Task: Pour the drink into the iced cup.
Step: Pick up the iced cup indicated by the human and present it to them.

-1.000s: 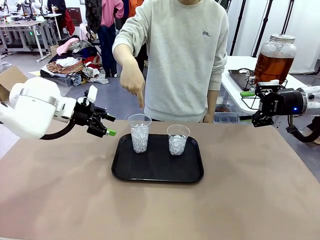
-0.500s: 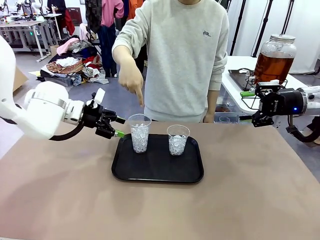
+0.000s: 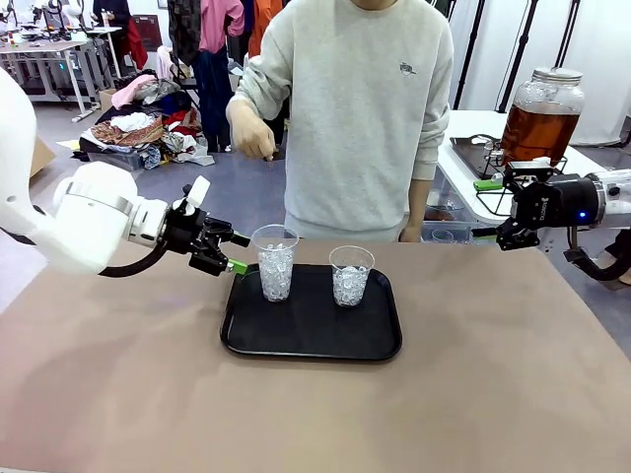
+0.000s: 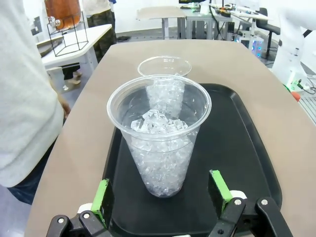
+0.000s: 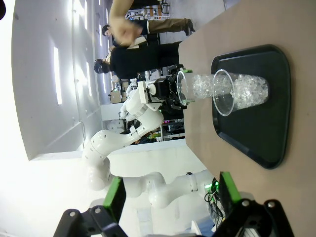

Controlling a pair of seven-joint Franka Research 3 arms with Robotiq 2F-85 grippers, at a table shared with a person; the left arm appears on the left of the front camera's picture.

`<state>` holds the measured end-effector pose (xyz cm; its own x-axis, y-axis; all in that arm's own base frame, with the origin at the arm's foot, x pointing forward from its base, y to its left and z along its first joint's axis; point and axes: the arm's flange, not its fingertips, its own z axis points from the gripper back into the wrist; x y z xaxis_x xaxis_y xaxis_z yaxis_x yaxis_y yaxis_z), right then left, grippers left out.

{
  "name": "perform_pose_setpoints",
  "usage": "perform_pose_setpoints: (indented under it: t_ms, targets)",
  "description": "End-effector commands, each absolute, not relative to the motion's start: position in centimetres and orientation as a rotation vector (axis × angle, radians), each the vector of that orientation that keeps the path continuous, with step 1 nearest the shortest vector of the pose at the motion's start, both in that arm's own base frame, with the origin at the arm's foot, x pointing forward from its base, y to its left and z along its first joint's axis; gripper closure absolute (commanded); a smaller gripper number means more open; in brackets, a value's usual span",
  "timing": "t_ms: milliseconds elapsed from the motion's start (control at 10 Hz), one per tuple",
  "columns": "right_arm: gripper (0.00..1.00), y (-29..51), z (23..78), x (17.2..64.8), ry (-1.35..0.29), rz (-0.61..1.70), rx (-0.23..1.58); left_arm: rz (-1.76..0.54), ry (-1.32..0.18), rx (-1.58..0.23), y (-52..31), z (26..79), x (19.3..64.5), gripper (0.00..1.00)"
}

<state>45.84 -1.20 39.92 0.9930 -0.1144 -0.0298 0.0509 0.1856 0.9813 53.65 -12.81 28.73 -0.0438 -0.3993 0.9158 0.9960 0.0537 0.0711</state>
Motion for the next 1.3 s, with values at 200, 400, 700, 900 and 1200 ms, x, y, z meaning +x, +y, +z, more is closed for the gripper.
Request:
perform_pose_setpoints:
  t_ms: [200, 400, 700, 900, 1200]
  targets:
    - [0.0, -1.2, 40.1, 45.7, -0.057, -0.116, 1.381, -1.368, -0.974, -0.825, -12.7, 28.7, 53.7, 0.0]
    - [0.0, -1.2, 40.1, 45.7, -0.057, -0.116, 1.381, -1.354, -0.984, -0.849, -13.0, 28.2, 53.8, 0.0]
    - [0.0, -1.2, 40.1, 45.7, -0.057, -0.116, 1.381, -1.352, -1.001, -0.847, -13.3, 27.5, 53.9, 0.0]
    - [0.0, -1.2, 40.1, 45.7, -0.057, -0.116, 1.381, -1.356, -1.001, -0.869, -13.8, 26.9, 54.1, 0.0]
    - [0.0, -1.2, 40.1, 45.7, -0.057, -0.116, 1.381, -1.367, -0.999, -0.88, -14.6, 26.5, 54.5, 0.0]
